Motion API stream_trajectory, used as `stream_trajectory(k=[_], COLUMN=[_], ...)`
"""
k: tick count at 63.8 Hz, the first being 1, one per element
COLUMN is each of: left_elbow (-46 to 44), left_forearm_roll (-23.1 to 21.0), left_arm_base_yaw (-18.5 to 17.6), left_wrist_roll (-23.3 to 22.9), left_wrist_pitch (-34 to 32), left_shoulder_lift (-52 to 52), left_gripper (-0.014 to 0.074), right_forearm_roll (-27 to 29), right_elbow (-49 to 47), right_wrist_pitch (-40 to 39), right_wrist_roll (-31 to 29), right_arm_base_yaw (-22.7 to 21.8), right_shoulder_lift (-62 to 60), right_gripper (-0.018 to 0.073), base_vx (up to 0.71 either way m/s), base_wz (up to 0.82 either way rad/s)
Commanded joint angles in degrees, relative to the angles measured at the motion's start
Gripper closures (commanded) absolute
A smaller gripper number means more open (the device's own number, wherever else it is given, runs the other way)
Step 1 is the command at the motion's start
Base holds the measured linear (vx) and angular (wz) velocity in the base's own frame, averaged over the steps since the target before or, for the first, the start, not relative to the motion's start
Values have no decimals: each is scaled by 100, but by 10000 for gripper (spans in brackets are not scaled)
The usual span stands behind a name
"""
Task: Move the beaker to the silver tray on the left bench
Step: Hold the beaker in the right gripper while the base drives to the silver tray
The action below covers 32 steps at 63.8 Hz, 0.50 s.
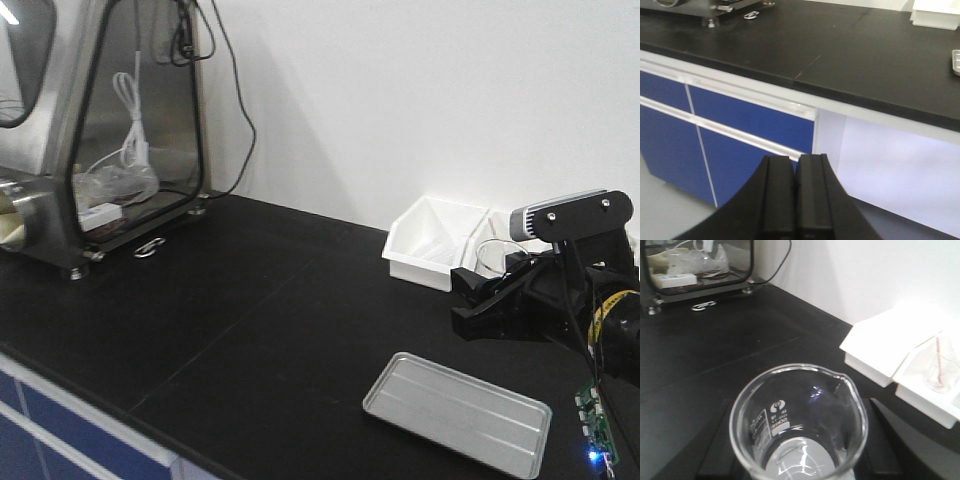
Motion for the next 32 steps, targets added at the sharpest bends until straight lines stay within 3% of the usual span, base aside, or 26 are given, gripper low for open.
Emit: stream_trajectory(k=[1, 32], left_elbow=[104, 104], left_forearm_roll=[-31, -31], left_arm_base_yaw=[11, 11], left_wrist_roll=[2, 2], left_wrist_pitch=[-478, -478], left_shoulder_lift=[-39, -39], left_gripper=[595, 595], right_forearm_roll=[-36, -36], right_elbow=[-207, -207], right_wrist_pitch=[-270, -270], right_wrist_roll=[-3, -3], right_arm_base_yaw=[-4, -4], right_shoulder_lift=[-175, -175], right_gripper=[573, 573], base_vx=[16, 12], base_wz=[-25, -23])
